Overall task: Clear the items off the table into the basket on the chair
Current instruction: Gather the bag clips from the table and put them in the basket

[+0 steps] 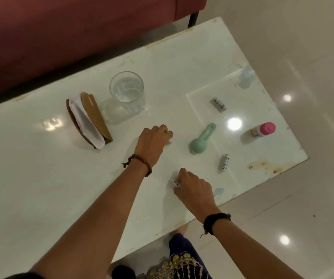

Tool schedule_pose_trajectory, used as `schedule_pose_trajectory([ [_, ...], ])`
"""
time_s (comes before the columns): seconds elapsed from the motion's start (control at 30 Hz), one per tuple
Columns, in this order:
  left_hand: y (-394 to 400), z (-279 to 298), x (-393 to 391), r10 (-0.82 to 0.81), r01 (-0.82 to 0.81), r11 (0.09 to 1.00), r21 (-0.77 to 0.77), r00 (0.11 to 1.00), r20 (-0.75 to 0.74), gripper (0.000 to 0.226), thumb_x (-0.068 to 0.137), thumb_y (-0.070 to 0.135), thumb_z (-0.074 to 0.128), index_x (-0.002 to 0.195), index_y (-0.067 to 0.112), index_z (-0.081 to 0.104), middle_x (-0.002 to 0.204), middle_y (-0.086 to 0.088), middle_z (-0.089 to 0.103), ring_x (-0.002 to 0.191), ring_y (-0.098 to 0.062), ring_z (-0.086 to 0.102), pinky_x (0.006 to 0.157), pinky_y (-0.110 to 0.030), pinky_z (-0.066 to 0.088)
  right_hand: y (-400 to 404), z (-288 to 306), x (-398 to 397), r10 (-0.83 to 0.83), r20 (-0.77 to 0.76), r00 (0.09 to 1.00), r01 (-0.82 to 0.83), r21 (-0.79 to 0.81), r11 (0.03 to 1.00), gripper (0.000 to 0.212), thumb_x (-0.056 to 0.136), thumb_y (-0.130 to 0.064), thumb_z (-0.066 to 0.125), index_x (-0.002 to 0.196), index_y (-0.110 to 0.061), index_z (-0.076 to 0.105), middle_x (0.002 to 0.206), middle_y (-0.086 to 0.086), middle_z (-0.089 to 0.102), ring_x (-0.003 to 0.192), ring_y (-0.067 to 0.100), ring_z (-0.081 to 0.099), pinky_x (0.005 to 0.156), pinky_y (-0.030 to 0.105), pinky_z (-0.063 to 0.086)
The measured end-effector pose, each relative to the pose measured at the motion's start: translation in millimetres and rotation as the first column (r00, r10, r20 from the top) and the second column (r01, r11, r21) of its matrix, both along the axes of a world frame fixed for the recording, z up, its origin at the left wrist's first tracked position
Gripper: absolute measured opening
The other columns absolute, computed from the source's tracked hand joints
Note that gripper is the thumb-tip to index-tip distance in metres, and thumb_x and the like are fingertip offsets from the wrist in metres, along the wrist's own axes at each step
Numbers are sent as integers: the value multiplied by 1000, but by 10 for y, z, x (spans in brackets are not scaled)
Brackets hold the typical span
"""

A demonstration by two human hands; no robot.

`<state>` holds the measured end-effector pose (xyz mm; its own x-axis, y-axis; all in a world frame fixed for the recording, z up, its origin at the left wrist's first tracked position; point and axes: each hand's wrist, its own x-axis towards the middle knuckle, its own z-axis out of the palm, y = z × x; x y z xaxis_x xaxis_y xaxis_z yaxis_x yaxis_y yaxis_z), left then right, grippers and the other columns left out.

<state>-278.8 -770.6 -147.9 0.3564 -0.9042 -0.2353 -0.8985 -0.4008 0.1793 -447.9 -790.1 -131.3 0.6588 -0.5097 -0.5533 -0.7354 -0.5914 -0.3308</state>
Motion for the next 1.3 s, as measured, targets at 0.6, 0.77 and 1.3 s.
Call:
schedule_pose_trajectory([
  [0.6,3121,1199,610,575,-970,220,-102,214,-790,19,80,19,68,98,27,68,79,16,68,70,4,64,61,2,40,2048,866,1599,-271,444,854,-13,539,842,23,85,-24,61,106,-33,55,69,-7,71,40,1,43,45,10,35],
  [0.77,4838,1481,1035,701,-969,16,-248,188,-688,24,78,15,69,95,31,64,79,23,64,72,15,61,62,3,42,3723,1046,2432,-139,507,851,-254,627,737,18,85,-26,62,100,-33,53,72,-9,74,40,2,42,44,10,34],
  [1.3,8057,1159,1443,958,-981,-179,-72,-157,-240,17,86,26,60,83,11,69,80,-8,72,76,-21,63,60,-22,33,7107,1077,3532,707,427,563,-772,-32,635,15,87,-23,54,99,-14,50,99,8,60,101,29,48,79,39,30],
])
